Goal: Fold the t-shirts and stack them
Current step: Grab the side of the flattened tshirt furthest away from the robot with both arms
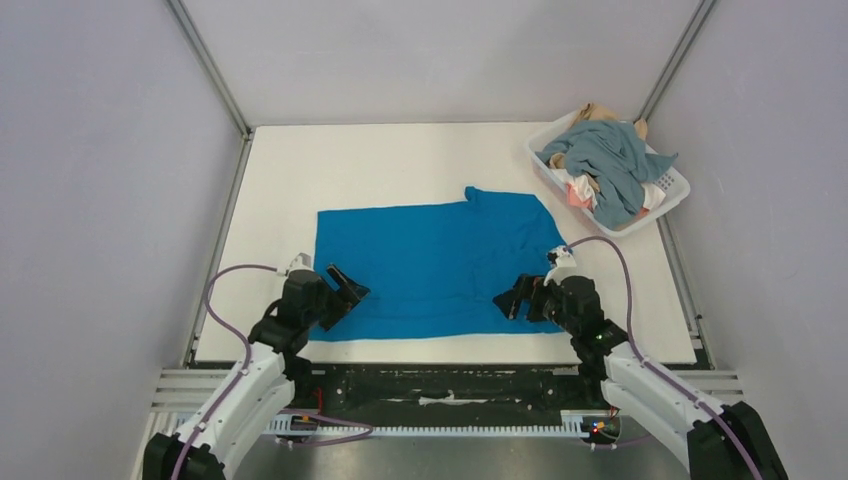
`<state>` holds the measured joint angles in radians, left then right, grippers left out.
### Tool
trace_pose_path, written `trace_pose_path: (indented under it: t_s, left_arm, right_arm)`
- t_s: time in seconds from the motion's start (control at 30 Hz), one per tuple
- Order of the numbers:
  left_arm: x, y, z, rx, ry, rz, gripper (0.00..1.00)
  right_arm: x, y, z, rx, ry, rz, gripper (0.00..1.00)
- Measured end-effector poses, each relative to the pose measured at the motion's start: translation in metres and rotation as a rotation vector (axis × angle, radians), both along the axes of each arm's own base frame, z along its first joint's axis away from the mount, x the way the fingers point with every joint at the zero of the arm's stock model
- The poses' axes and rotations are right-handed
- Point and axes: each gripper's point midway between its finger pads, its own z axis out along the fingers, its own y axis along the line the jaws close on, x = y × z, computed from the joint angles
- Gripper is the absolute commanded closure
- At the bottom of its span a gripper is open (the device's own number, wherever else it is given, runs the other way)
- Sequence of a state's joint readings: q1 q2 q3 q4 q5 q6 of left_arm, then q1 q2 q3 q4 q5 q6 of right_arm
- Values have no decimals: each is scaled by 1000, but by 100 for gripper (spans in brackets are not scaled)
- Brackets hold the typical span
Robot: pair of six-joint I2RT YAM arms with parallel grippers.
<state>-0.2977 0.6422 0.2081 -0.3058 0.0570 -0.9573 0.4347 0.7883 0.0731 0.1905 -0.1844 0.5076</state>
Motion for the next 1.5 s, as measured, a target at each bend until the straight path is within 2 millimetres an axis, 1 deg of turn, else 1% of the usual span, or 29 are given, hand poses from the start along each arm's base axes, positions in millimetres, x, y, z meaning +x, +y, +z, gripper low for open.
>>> trace_pose_path:
  t_s: [0.1,0.23,0.43,0.5,0.57,0.63,0.73,0.83,0.9,0.93,1.0,1.1,1.17,1.2,1.27,1.33,1.37,1.43,1.5]
  left_arm:
    - [-4,2,-1,5,7,3,11]
    - [-5,2,-1,8,23,1,11]
    - [-9,2,-1,16,56,-3,11]
    - [-10,3,2,20,64,-1,11]
    - [-9,4,8,24,61,3,11]
    - [-3,5,20,29,42,12,11]
    - [13,8,43,52,1,40,11]
    - [41,11,67,82,-36,75,11]
    - [66,15,78,97,-44,98,11]
    - [81,18,80,104,-42,112,11]
    - [109,26,79,108,-18,144,11]
    - [156,42,64,80,36,179,11]
    - [186,52,51,26,64,183,11]
    - [198,57,45,0,70,186,11]
    - [227,74,25,-49,79,204,11]
    - [242,87,3,-77,109,222,11]
    - [250,88,3,-108,100,213,11]
    - [269,94,9,-104,65,213,11]
    - [273,92,6,-104,63,207,11]
  right_arm:
    - [-10,1,2,43,15,-14,2]
    - [-20,1,3,72,47,-38,2]
    - [-26,-1,3,88,75,-58,2]
    - [-27,-3,4,82,87,-62,2]
    - [-29,-4,4,65,104,-62,2]
    - [-31,-8,4,28,120,-65,2]
    - [-29,-17,7,-59,140,-74,2]
    - [-15,-22,23,-121,113,-92,2]
    - [-1,-23,37,-150,79,-111,2]
    - [5,-24,44,-164,63,-122,2]
    - [19,-25,56,-186,29,-144,2]
    - [32,-25,61,-213,7,-155,2]
    - [36,-24,57,-235,13,-148,2]
    - [37,-24,55,-244,20,-145,2]
    - [38,-24,49,-262,36,-138,2]
    - [39,-23,44,-270,45,-129,2]
    - [40,-22,43,-271,47,-124,2]
    - [42,-20,41,-275,51,-114,2]
    - [44,-19,40,-279,53,-112,2]
